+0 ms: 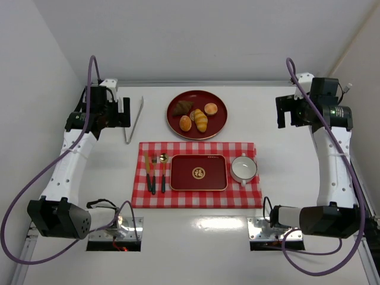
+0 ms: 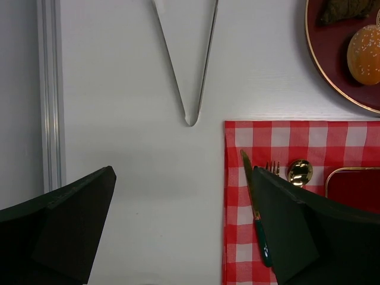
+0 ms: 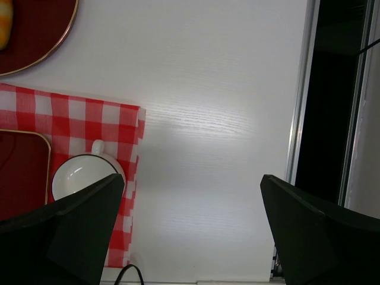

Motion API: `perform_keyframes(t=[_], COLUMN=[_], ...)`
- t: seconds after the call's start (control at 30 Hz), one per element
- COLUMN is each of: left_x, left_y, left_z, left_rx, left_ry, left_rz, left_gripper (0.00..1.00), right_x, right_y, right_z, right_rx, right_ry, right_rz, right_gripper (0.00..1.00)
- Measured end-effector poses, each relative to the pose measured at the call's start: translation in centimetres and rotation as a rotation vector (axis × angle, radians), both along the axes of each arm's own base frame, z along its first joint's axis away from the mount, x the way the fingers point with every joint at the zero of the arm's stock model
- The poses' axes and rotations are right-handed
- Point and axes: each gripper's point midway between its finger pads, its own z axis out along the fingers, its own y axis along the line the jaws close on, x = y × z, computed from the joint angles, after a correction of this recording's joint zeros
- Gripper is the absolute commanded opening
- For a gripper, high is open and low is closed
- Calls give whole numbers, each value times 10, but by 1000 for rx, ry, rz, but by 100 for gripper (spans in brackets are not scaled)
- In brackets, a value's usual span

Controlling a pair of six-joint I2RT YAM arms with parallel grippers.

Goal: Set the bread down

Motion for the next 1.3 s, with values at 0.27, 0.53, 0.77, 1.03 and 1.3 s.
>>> perform_keyframes(t=[0.27,0.53,0.77,1.03,1.3], left_x=[5,14,28,57,113], left_y=[0,0,-1,-1,9], left_z=[-11,-37,-63,-120,-135], left_rx=[12,24,29,37,30], left_ry=[35,113,177,299,295], left_rz=[-10,-21,-26,-23,4], left_gripper=[100,100,100,100,100], right_x=[-3,-9,-12,-9,-4], right_y=[-6,-13,-21,-27,-37], right_z=[-1,-11,-15,-21,-37], right_rx=[-16,-51,-87,-117,-144], right_ry=[-7,19,15,36,99], right_rz=[-16,-32,-53,-58,-57], right_gripper=[100,100,100,100,100])
